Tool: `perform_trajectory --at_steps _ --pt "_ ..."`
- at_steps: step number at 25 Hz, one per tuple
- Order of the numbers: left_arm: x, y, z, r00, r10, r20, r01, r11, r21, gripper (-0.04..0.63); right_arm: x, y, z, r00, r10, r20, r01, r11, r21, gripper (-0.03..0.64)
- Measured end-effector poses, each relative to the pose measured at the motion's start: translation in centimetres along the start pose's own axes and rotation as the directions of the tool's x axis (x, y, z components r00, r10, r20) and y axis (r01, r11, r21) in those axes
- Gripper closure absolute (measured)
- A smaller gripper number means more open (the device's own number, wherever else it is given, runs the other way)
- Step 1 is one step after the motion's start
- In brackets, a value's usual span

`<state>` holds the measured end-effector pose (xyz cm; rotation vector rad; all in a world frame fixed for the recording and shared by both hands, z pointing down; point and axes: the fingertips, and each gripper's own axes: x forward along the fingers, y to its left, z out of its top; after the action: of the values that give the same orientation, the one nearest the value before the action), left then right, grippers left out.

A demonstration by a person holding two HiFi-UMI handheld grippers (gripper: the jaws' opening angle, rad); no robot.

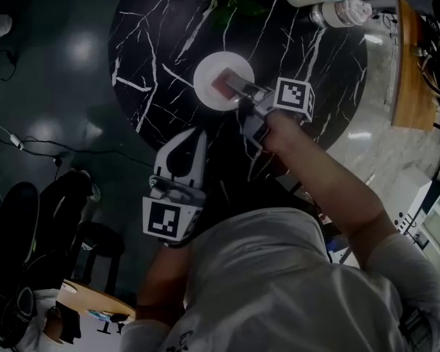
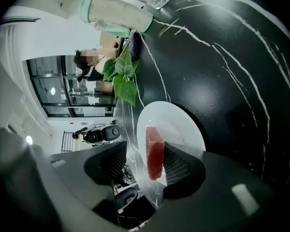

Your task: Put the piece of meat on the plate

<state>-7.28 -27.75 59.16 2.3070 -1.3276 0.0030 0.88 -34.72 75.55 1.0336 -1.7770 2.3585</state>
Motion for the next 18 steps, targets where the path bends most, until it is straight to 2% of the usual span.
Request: perform_trajectory --at_steps 5,10,17,18 --pt "-0.9 0.2 0.4 1.000 0.001 0.006 -0.001 1.000 0.014 0.589 -1.1 -0.8 0.2 0.996 -0.088 0.005 0.088 0.992 -0.090 0.380" --pt "-2.3 0.7 0.7 1.000 0.018 0.019 -0.018 1.000 0.010 0.589 -2.8 -1.3 0.8 0.992 -0.116 0.042 0.120 0.985 -0.125 0.373" --pt "-4.0 -0.4 2.7 1.000 -0.012 0.007 0.012 0.996 0.089 0.589 -5.7 1.8 0.8 0.992 -0.052 0.115 0.071 0.983 -0.168 0.377" --pt "-4.1 -0.7 3.0 1.000 -0.018 0.008 0.017 0.995 0.094 0.589 -6.2 2.5 0.6 0.992 -0.039 0.124 0.061 0.982 -0.181 0.401"
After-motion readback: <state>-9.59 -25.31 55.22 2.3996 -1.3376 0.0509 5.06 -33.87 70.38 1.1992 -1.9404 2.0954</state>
